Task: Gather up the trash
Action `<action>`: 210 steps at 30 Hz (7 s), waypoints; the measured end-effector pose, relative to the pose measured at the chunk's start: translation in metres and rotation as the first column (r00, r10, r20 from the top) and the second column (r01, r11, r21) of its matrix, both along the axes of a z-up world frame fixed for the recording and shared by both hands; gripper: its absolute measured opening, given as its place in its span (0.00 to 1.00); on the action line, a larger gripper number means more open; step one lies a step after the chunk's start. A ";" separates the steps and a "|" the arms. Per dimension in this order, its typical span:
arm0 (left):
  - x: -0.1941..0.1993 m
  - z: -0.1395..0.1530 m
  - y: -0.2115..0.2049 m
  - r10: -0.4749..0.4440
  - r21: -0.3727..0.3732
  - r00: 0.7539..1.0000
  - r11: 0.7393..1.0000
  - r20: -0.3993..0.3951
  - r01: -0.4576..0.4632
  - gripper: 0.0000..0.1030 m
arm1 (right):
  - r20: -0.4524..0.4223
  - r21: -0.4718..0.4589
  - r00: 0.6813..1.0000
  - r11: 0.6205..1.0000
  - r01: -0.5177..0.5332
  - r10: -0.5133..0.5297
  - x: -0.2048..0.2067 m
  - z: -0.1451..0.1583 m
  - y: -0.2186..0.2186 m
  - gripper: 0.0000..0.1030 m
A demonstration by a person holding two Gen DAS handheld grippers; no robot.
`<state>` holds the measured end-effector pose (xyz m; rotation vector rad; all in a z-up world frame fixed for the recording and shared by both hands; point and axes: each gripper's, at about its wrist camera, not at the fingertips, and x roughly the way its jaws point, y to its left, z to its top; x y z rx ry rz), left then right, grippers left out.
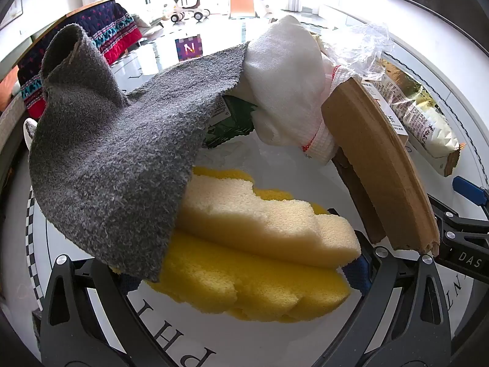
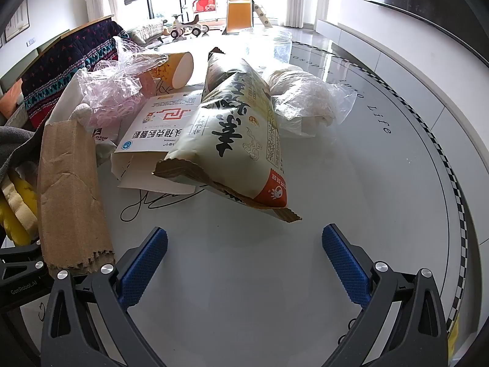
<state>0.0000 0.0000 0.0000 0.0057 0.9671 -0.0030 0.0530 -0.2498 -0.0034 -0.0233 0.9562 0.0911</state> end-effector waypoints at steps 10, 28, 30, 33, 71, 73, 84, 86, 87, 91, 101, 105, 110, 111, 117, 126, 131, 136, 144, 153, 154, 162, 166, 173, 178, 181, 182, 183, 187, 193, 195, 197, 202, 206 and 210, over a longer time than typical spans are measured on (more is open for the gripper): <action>0.000 0.000 -0.001 0.000 0.006 1.000 1.000 0.002 0.000 0.94 | 0.000 0.000 1.000 1.000 0.000 0.000 0.000 0.000 0.000 0.98; 0.000 0.000 0.000 0.000 0.004 1.000 1.000 0.002 0.000 0.94 | 0.000 0.000 1.000 1.000 0.000 0.000 0.000 0.000 0.000 0.98; 0.000 0.000 0.000 0.000 0.004 1.000 1.000 0.002 0.000 0.94 | 0.000 0.000 1.000 1.000 0.000 0.000 0.000 0.000 0.000 0.98; 0.000 0.000 0.000 0.000 0.004 1.000 1.000 0.002 0.000 0.94 | 0.000 0.000 1.000 1.000 0.000 0.000 0.000 0.000 0.000 0.98; 0.000 0.000 0.000 0.000 0.004 1.000 1.000 0.002 0.000 0.94 | 0.000 0.000 1.000 1.000 0.000 0.000 0.000 0.000 0.000 0.98; 0.000 0.000 0.000 0.000 0.004 1.000 1.000 0.002 0.000 0.94 | 0.000 0.000 1.000 1.000 0.000 0.000 0.000 0.000 0.000 0.98; 0.000 0.000 0.000 0.000 0.004 1.000 1.000 0.002 0.000 0.94 | 0.000 0.000 1.000 1.000 0.000 0.000 0.000 -0.001 0.001 0.98; 0.000 0.000 0.000 0.000 0.004 1.000 1.000 0.002 0.000 0.94 | 0.000 0.000 1.000 1.000 0.001 -0.001 0.000 -0.001 0.002 0.98; -0.001 0.000 0.000 -0.001 0.001 1.000 1.000 0.001 0.001 0.94 | 0.000 0.000 1.000 1.000 0.001 -0.001 0.000 -0.001 0.002 0.98; -0.010 0.005 0.003 -0.012 -0.012 1.000 1.000 -0.014 0.012 0.94 | -0.002 -0.005 0.999 0.999 -0.034 0.034 -0.002 0.001 0.006 0.98; -0.072 0.028 0.028 0.012 -0.091 1.000 0.996 0.011 -0.011 0.94 | 0.067 -0.013 0.989 0.991 -0.135 0.135 -0.030 0.037 0.021 0.98; -0.088 0.038 0.044 0.052 -0.125 0.998 0.991 0.022 -0.049 0.94 | 0.090 0.021 0.977 0.980 -0.197 0.194 -0.045 0.053 0.030 0.95; -0.090 0.044 0.053 0.069 -0.157 0.997 0.985 0.020 -0.065 0.94 | 0.089 0.034 0.961 0.963 -0.266 0.262 -0.041 0.063 0.054 0.73; -0.090 0.045 0.054 0.071 -0.158 0.997 0.985 0.021 -0.067 0.94 | 0.079 0.030 0.959 0.961 -0.275 0.272 -0.038 0.061 0.060 0.69; -0.093 0.034 0.056 0.076 -0.201 0.997 0.977 -0.014 -0.077 0.94 | 0.017 0.032 0.942 0.941 -0.337 0.337 -0.018 0.044 0.096 0.63; -0.095 0.033 0.057 0.077 -0.251 0.996 0.964 -0.039 -0.084 0.94 | -0.034 0.013 0.936 0.937 -0.349 0.349 -0.007 0.027 0.111 0.31; -0.076 0.036 0.048 0.089 -0.263 0.995 0.960 -0.034 -0.094 0.94 | 0.015 0.060 0.940 0.939 -0.340 0.340 -0.017 0.043 0.092 0.29; -0.053 0.025 0.039 0.098 -0.269 0.993 0.957 -0.060 -0.111 0.94 | 0.052 0.062 0.939 0.937 -0.343 0.340 -0.025 0.054 0.084 0.29; -0.032 0.018 0.048 0.158 -0.379 0.980 0.906 -0.119 -0.192 0.94 | 0.075 0.081 0.936 0.933 -0.350 0.345 -0.031 0.061 0.078 0.29; -0.053 0.033 0.037 0.105 -0.331 0.994 0.937 -0.033 -0.110 0.69 | 0.106 0.091 0.937 0.935 -0.342 0.332 -0.041 0.069 0.070 0.28; -0.059 0.036 0.037 0.092 -0.320 0.995 0.943 -0.023 -0.095 0.68 | 0.111 0.094 0.938 0.936 -0.338 0.328 -0.043 0.071 0.068 0.27; -0.093 0.068 0.046 0.084 -0.278 0.993 0.959 0.077 -0.059 0.64 | 0.141 0.140 0.936 0.929 -0.343 0.324 -0.059 0.092 0.064 0.09; -0.111 0.079 0.055 0.096 -0.277 0.989 0.959 0.110 -0.062 0.63 | 0.148 0.157 0.934 0.925 -0.347 0.325 -0.069 0.100 0.065 0.09; -0.139 0.100 0.074 0.119 -0.253 0.979 0.965 0.164 -0.075 0.63 | 0.205 0.160 0.920 0.916 -0.367 0.333 -0.088 0.124 0.075 0.09; -0.161 0.107 0.092 0.147 -0.246 0.971 0.964 0.191 -0.098 0.63 | 0.233 0.149 0.898 0.899 -0.411 0.372 -0.102 0.138 0.094 0.09; -0.178 0.107 0.106 0.174 -0.240 0.965 0.963 0.198 -0.125 0.63 | 0.233 0.146 0.883 0.884 -0.445 0.407 -0.111 0.139 0.112 0.09; -0.184 0.107 0.111 0.184 -0.236 0.963 0.962 0.199 -0.135 0.63 | 0.228 0.146 0.876 0.874 -0.463 0.426 -0.115 0.138 0.122 0.09; -0.190 0.106 0.116 0.193 -0.231 0.961 0.962 0.200 -0.145 0.63 | 0.225 0.147 0.870 0.868 -0.475 0.438 -0.118 0.137 0.128 0.09; -0.219 0.099 0.139 0.253 -0.211 0.949 0.954 0.189 -0.212 0.63 | 0.207 0.153 0.836 0.827 -0.541 0.508 -0.134 0.129 0.163 0.09; -0.275 0.076 0.177 0.364 -0.162 0.917 0.927 0.163 -0.339 0.63 | 0.165 0.164 0.762 0.745 -0.647 0.626 -0.164 0.115 0.224 0.09; -0.294 0.064 0.192 0.412 -0.146 0.900 0.908 0.143 -0.393 0.63 | 0.151 0.174 0.726 0.705 -0.688 0.671 -0.178 0.110 0.247 0.09; -0.310 0.053 0.204 0.452 -0.140 0.884 0.889 0.124 -0.435 0.63 | 0.140 0.175 0.687 0.665 -0.726 0.713 -0.194 0.106 0.270 0.09; -0.350 0.020 0.235 0.548 -0.125 0.835 0.833 0.050 -0.540 0.64 | 0.101 0.175 0.589 0.569 -0.804 0.802 -0.232 0.095 0.324 0.10; -0.375 0.000 0.247 0.600 -0.107 0.800 0.795 0.003 -0.597 0.64 | 0.057 0.188 0.516 0.499 -0.846 0.854 -0.260 0.080 0.365 0.10; -0.389 -0.016 0.255 0.629 -0.068 0.776 0.773 -0.051 -0.631 0.77 | -0.013 0.230 0.466 0.456 -0.860 0.885 -0.274 0.064 0.405 0.33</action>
